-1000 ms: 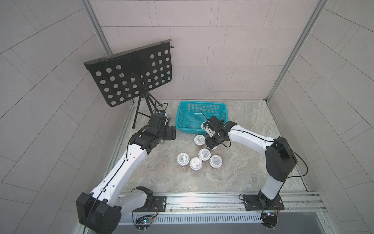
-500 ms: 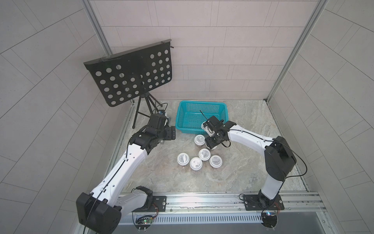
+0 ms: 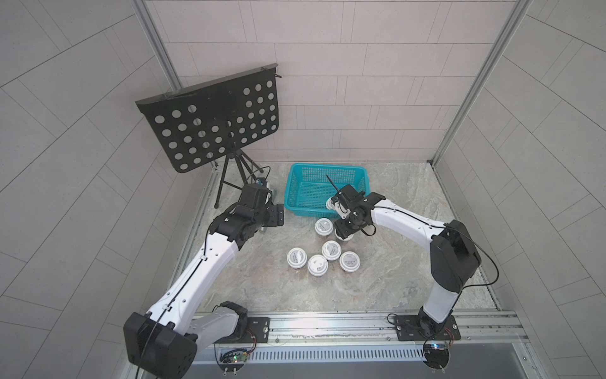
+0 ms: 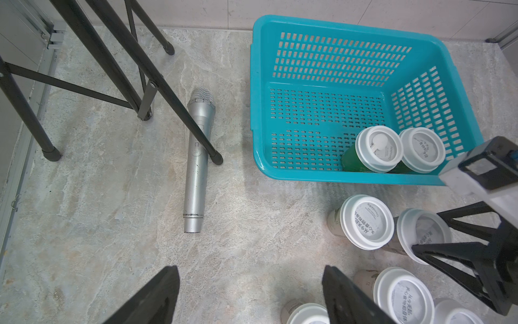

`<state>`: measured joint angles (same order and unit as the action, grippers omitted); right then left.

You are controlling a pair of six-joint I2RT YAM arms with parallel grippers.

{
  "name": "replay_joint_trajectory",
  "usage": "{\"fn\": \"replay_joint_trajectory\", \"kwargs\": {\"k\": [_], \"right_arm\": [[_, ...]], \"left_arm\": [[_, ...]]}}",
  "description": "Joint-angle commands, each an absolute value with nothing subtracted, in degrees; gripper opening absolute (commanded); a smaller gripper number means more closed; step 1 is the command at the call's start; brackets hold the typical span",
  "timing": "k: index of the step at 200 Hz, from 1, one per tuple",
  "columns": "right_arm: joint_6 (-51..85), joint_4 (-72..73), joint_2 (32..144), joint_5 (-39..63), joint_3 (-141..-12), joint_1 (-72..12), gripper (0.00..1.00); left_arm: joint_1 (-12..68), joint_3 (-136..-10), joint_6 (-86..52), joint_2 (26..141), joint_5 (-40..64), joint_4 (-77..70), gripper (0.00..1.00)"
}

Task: Put the yogurt in the basket
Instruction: Pick up the yogurt from the center of the board, then place the yogurt in the basket.

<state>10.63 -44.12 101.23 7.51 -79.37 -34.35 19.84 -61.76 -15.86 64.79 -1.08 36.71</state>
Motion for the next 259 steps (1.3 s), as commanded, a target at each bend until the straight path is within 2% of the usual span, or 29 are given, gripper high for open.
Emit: {"fn": "replay_joint_trajectory", "kwargs": {"k": [1,97,155,259], "right_arm": [[9.85,-46.9,98.06,9.23,-81.61,-33.65,0.63],[8.1,-49.75,93.87,17.6,-88.42,-31.77,0.63],[9.23,-48.36,95.28,23.64,-94.62,-31.33,0.63],[14.42,-40.94,106.84,17.09,-104.98,-31.29,0.63]], "left_arm": [[19.34,-61.26,-15.38,64.14,-0.72,36.18,0.87],[19.0,-61.26,-15.38,64.08,-0.2,36.21,0.87],[18.84,-61.26,-15.51,64.07,0.09,36.12,0.87],[18.55,-61.17,-15.58,64.03,-0.11,36.12,0.87]]}}
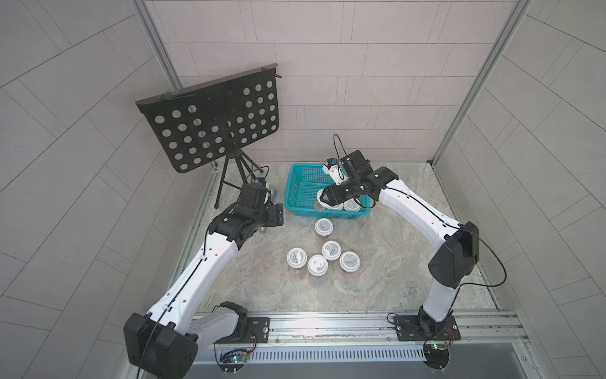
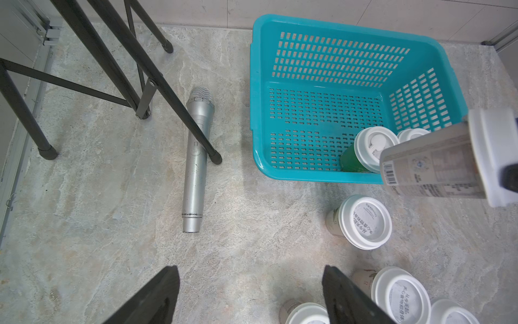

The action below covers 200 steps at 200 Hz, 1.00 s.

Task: Put the yogurt in the basket
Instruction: Place the yogurt in the basket.

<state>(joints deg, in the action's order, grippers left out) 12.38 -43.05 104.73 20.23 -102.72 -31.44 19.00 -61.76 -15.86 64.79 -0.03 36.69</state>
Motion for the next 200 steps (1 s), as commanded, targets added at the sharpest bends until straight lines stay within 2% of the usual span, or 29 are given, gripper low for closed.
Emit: {"fn": "replay_joint_trajectory", "kwargs": {"k": [1,64,151,200], "right_arm": [[14.42,-40.91,106.99,17.03,-105.05,-31.29,0.63],[15.39,-40.69,115.01,11.85,-111.23,-31.47,0.63],[12.13,-48.25,126.71,6.93,-123.37,-33.61,0.63],[11.07,-50.06,130.27,4.44,-125.92,-34.63,0.63]], "left_arm": [[18.59,-61.22,-15.57,64.05,-0.1,36.12,0.87],[18.11,-61.17,-15.73,64.21,0.56,35.94,0.87],[17.67,-61.17,-15.86,64.38,1.36,35.86,0.87],[17.5,-61.17,-15.96,64.36,1.56,35.86,0.87]]}}
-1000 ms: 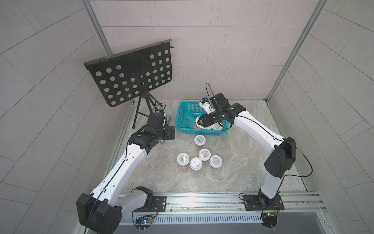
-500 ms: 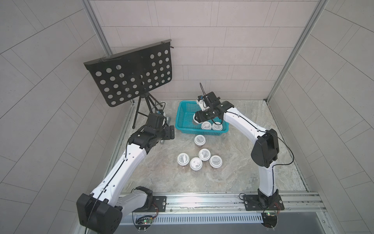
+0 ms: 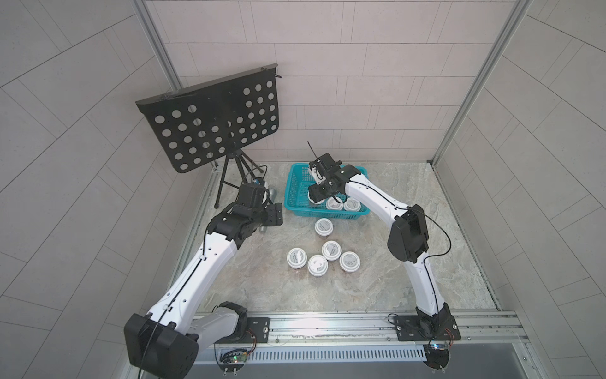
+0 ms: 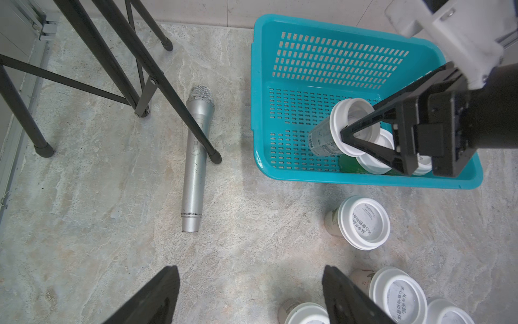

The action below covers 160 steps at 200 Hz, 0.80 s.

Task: Put the yogurt in the basket
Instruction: Place the yogurt in the basket.

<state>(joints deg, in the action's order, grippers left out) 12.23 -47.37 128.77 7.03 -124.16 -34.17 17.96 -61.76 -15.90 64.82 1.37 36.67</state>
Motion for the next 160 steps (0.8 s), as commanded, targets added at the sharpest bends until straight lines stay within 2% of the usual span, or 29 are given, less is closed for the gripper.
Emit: {"fn": "replay_joint_trajectory", "kwargs": {"k": [1,160], "right_arm": [[11.03,-50.08,130.31,4.42,-125.98,-34.67,0.63],[8.94,-54.63,135.79,1.91,-129.52,-35.86,0.64]], "left_arm": [[17.45,-61.17,-15.93,64.39,1.57,35.86,0.87],[16.88,-61.22,-16.01,64.45,2.25,35.77,0.87]]}}
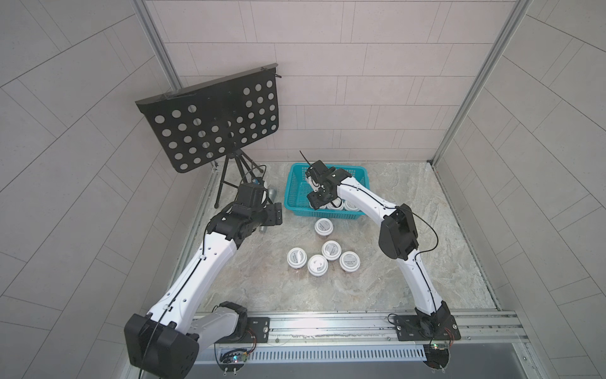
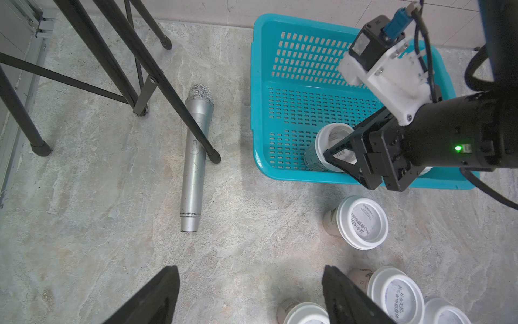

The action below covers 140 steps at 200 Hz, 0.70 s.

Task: Put the yogurt in the basket
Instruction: Place the yogurt in the basket.

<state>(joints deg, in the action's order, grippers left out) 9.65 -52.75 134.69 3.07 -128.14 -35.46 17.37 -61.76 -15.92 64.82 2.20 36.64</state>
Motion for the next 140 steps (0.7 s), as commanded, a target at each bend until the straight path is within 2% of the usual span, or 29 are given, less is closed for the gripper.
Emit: {"fn": "replay_joint_trajectory", "kwargs": {"k": [1,140], "right_arm": [[8.91,-54.65,135.79,1.92,-129.53,-35.9,0.64],[8.35,-58.17,136.92,3.25,-133.96,-36.33,0.74]], "left_arm": [[16.88,-61.19,-16.0,64.44,2.27,35.77,0.87],[16.55,-61.17,-16.08,64.42,2.56,35.77,0.87]]}}
